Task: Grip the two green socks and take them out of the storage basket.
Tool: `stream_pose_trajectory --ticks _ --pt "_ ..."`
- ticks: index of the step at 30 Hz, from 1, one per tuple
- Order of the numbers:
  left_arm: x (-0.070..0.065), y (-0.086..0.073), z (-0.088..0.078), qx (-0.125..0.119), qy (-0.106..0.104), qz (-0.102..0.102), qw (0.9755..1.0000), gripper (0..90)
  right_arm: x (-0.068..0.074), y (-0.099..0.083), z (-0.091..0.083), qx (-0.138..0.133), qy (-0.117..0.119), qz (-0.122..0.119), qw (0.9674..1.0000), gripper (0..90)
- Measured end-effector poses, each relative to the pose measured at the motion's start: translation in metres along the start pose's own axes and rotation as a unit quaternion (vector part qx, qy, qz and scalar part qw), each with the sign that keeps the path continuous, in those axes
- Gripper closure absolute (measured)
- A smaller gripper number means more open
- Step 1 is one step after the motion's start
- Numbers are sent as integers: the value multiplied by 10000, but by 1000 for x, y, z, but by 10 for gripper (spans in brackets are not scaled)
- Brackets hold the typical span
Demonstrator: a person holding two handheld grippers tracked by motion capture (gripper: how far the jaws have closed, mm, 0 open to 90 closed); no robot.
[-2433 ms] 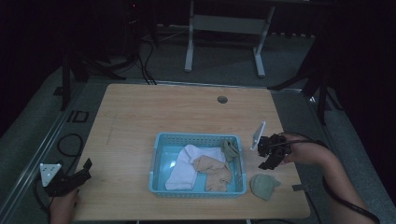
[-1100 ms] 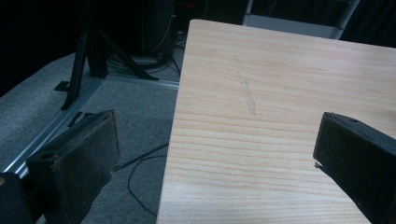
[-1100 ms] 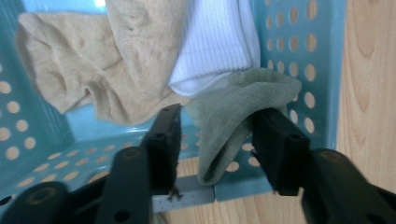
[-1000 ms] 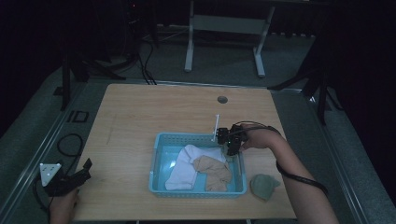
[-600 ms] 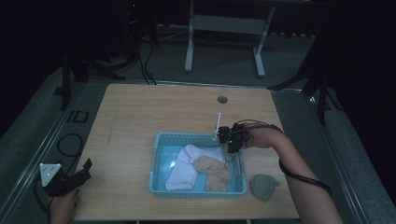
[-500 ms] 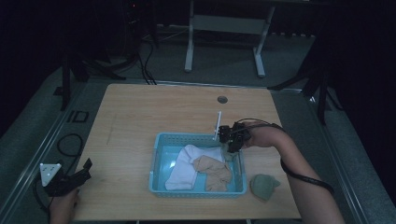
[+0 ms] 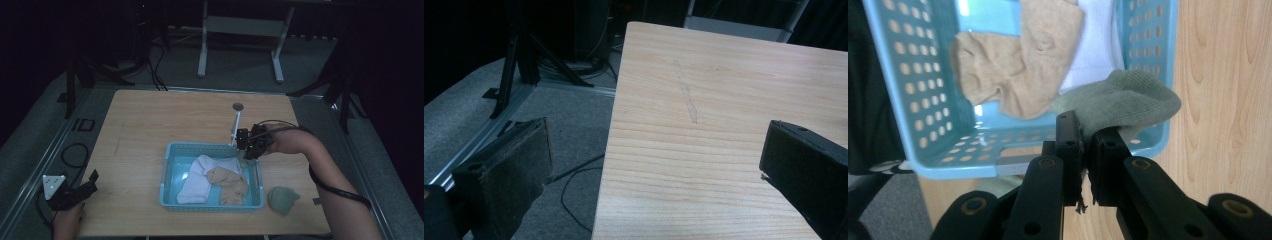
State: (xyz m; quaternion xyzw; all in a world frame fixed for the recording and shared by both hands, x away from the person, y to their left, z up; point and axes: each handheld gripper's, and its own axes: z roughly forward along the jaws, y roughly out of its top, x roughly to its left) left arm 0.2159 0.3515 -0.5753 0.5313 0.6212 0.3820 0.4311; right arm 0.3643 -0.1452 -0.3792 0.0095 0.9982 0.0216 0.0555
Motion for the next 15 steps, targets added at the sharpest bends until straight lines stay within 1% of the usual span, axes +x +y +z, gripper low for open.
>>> stream_pose_trajectory --ticks 2,5,7,10,15 --pt "0 0 0 -7 10 -5 10000 7 2 -1 -5 -18 -22 -17 10000 844" --pt "0 0 0 -4 9 -7 10000 7 2 -4 -10 -46 -58 12 10000 844" --pt "0 0 0 -4 3 -9 10000 7 3 -8 -13 -83 -42 57 9999 845" --pt "0 0 0 6 8 -10 10000 7 2 -16 -17 -161 -59 86 9998 845" --pt "0 0 0 4 8 -7 10000 7 1 -33 -22 -191 -85 245 9995 844"
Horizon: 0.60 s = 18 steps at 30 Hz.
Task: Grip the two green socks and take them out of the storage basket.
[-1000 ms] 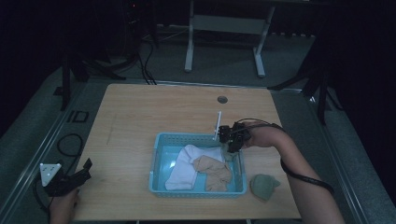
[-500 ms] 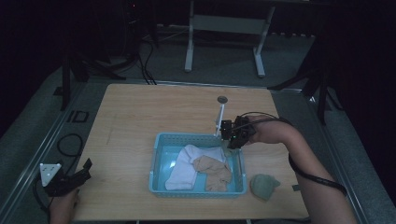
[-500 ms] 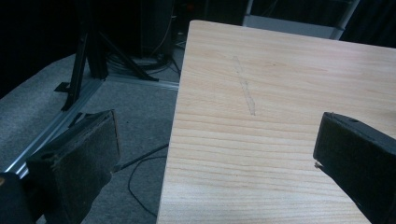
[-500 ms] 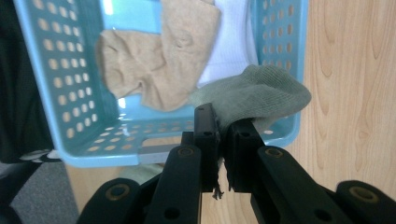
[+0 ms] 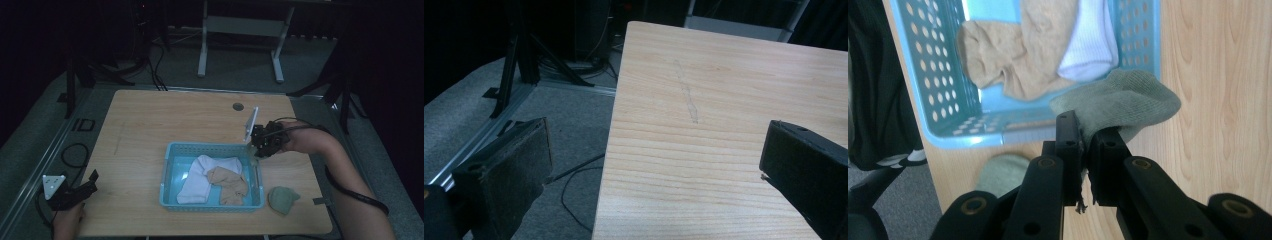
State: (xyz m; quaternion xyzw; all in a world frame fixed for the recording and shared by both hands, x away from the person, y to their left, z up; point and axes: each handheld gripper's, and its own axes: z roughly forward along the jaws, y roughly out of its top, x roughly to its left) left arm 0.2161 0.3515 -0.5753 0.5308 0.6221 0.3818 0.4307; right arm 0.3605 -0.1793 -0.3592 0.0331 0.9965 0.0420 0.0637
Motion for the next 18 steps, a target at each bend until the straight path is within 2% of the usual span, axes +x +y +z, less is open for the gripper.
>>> stream_pose_trajectory --ticks 5,14,18 --pt "0 0 0 10 0 5 10000 7 -5 -21 1 104 12 169 9998 844" --pt "0 0 0 6 4 12 10000 7 -13 -58 16 505 54 570 9971 844" --pt "0 0 0 11 11 17 10000 7 -17 -68 26 485 48 687 9964 843"
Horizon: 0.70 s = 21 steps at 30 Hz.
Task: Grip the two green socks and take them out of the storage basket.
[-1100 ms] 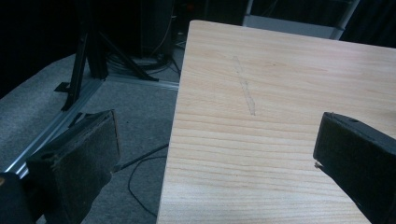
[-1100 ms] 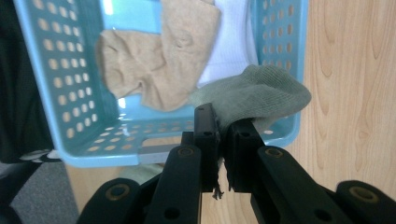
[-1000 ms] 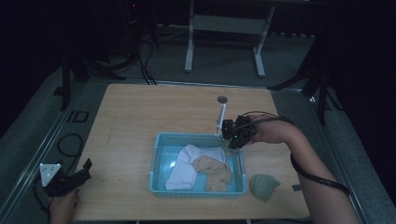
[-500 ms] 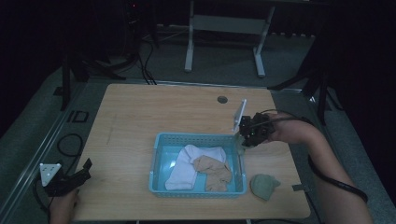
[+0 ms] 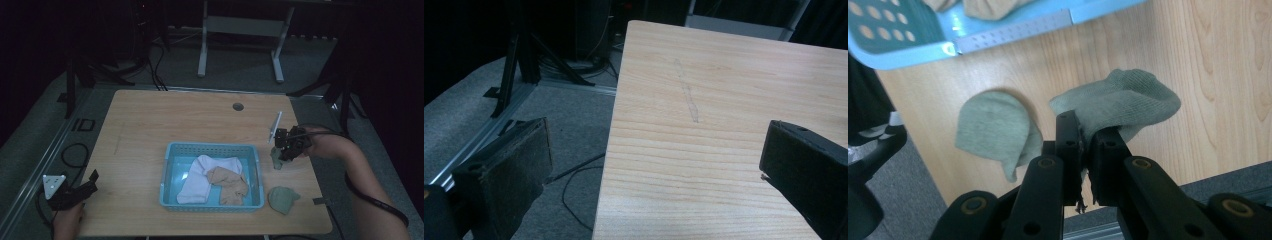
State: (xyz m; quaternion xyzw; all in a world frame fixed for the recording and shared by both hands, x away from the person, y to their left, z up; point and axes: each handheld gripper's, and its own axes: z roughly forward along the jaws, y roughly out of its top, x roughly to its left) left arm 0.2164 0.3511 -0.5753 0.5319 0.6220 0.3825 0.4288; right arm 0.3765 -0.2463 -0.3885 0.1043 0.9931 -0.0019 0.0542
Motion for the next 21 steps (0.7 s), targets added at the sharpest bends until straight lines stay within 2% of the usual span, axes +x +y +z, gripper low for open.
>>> stream_pose_trajectory --ticks 5,9,13,16,21 --pt "0 0 0 5 -2 -8 10000 7 -8 -6 20 -73 70 157 9998 843" --pt "0 0 0 4 -15 -2 10000 7 -12 -7 43 -189 279 206 9992 843" --pt "0 0 0 -4 -13 -6 10000 7 -15 -6 66 -327 376 324 9982 843" --pt "0 0 0 -5 -9 1 10000 7 -17 -8 81 -511 576 426 9961 843" --pt "0 0 0 -11 -15 -2 10000 7 -20 -13 101 -446 688 604 9948 843"
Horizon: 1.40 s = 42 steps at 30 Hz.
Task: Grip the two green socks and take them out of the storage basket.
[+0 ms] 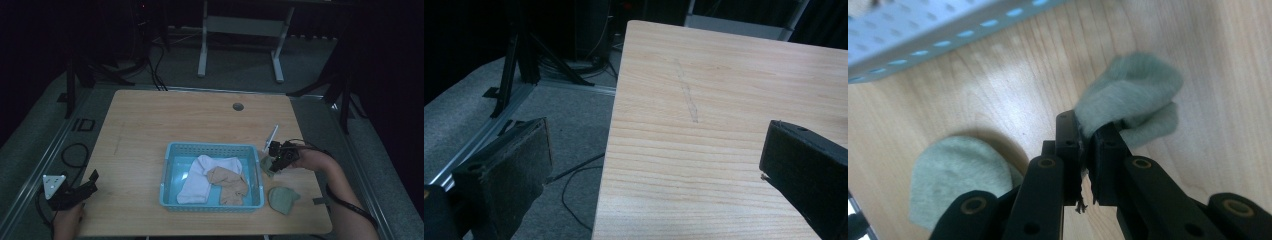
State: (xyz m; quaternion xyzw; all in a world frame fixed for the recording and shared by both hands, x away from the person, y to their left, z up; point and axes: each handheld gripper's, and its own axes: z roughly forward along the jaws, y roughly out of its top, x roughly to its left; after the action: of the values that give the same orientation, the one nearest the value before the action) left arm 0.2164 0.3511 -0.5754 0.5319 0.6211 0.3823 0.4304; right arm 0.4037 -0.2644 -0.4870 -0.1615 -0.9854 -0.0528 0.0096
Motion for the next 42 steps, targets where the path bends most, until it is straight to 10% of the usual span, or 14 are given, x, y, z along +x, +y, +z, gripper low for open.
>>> stream_pose_trajectory --ticks 18,31,42 --pt "0 0 0 21 8 1 10000 7 -8 -5 19 -7 -138 255 9996 825" --pt "0 0 0 18 20 -3 10000 7 1 -17 -22 -346 -501 437 9972 483" --pt "0 0 0 28 39 -12 10000 7 4 -62 -22 -1237 -1055 1110 9804 425"
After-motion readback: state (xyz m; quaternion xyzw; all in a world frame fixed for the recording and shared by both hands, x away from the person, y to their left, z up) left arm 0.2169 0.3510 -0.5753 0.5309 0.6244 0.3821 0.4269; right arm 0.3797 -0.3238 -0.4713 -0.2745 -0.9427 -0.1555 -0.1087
